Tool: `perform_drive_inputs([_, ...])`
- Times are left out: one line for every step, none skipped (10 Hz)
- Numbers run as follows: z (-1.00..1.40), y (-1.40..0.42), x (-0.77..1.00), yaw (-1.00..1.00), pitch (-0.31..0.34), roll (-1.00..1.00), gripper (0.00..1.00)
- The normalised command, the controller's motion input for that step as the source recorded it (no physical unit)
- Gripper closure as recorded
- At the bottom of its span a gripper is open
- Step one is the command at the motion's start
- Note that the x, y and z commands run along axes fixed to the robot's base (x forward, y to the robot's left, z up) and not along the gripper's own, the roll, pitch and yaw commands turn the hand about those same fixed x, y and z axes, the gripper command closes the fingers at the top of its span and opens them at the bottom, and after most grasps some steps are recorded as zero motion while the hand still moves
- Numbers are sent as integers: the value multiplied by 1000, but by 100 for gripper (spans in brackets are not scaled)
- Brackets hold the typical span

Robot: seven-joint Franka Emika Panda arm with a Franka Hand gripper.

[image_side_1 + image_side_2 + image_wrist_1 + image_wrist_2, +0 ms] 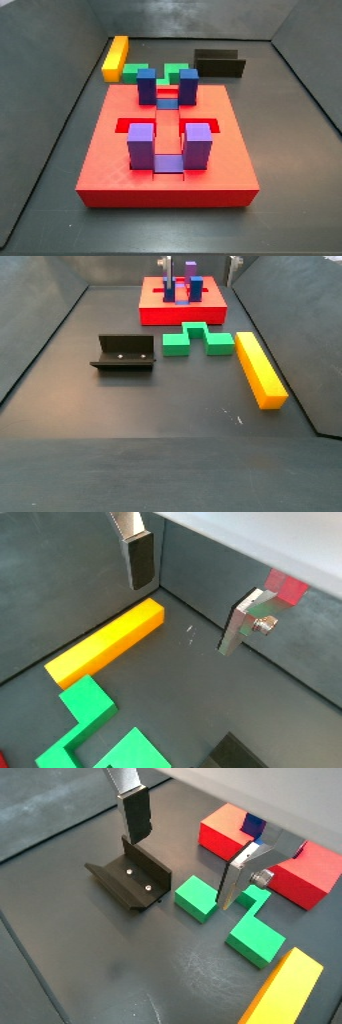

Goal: Pick up the yellow object. Move up. Move to above the board. Insert the yellow object.
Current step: Pick up the yellow object.

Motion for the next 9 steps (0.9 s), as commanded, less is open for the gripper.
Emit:
perform_drive_inputs([-57, 0, 0, 0, 0, 0, 0])
perform_drive_inputs([-211, -106, 97, -23, 0, 0, 0])
perform_drive_inputs([-289, -117, 89, -40, 0, 0, 0])
perform_drive_inputs([-237, -337, 346, 0, 0, 0, 0])
perform_drive_inputs([-257, -294, 317, 0, 0, 0, 0])
perform_drive_inputs([-374, 131, -240, -183, 0, 14, 0])
perform_drive_inputs([-543, 311, -586, -177, -19, 39, 0])
perform_drive_inputs([-734, 54, -394, -66, -59, 0, 0])
perform_drive_inputs([-843, -60, -320, 0, -97, 41, 0])
